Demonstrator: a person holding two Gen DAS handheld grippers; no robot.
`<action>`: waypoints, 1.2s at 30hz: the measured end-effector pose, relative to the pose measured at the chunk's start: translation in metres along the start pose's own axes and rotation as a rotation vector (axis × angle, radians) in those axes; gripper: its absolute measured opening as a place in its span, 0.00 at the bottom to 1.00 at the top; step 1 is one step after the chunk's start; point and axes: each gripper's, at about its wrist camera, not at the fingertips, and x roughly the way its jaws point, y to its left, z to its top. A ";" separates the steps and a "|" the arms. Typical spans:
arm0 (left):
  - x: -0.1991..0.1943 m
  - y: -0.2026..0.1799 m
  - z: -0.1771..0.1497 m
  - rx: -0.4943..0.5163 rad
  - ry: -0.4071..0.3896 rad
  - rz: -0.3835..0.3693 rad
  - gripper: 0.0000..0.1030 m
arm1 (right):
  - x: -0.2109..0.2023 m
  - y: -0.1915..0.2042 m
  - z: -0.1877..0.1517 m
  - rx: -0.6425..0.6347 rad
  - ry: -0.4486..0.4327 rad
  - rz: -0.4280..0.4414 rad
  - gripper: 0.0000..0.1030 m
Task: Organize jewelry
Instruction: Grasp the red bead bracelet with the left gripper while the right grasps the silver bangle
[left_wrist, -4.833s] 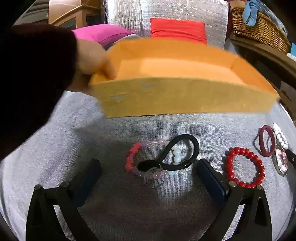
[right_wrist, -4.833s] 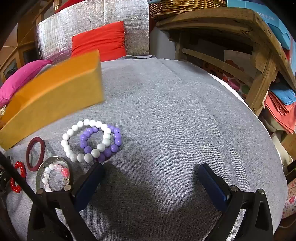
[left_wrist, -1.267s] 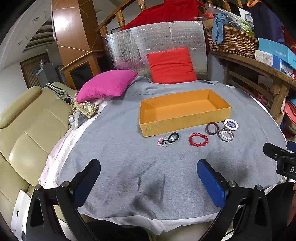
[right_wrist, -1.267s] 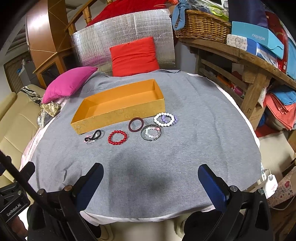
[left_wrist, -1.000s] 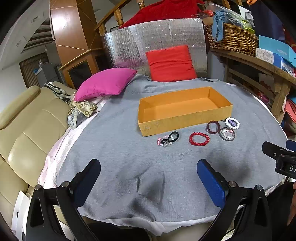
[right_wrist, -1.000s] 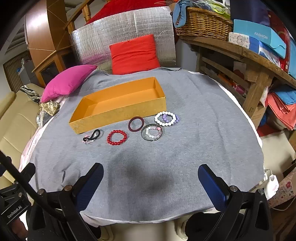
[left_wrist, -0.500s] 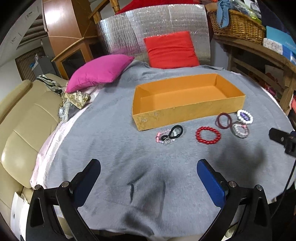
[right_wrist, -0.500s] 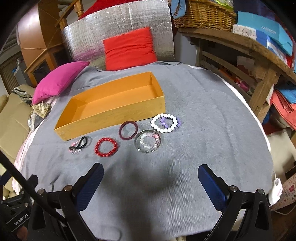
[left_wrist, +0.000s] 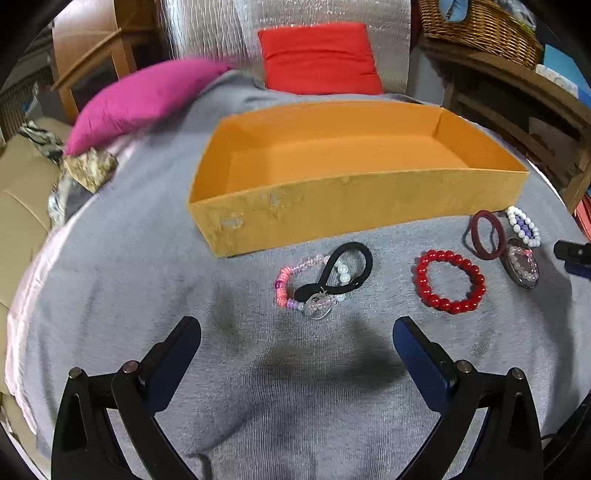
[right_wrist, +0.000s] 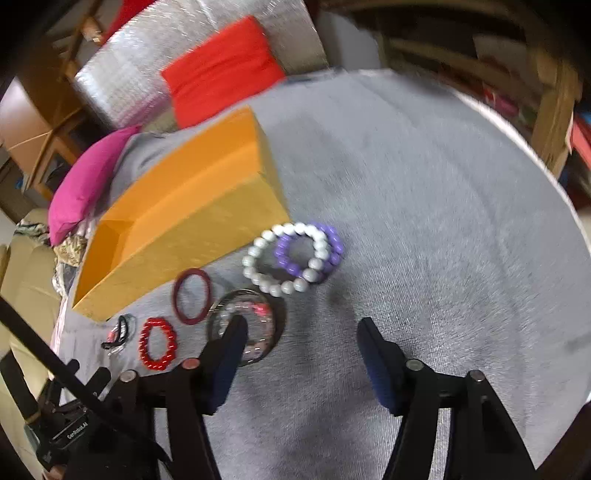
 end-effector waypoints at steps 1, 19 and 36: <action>-0.001 0.001 0.001 -0.004 -0.001 -0.020 1.00 | 0.005 -0.001 0.001 0.010 0.018 0.014 0.61; -0.004 -0.020 0.011 0.022 -0.045 -0.157 0.98 | 0.031 0.037 0.003 -0.064 0.005 -0.051 0.09; 0.041 -0.085 0.022 0.139 0.042 -0.179 0.98 | 0.007 0.029 -0.002 -0.097 -0.032 -0.019 0.71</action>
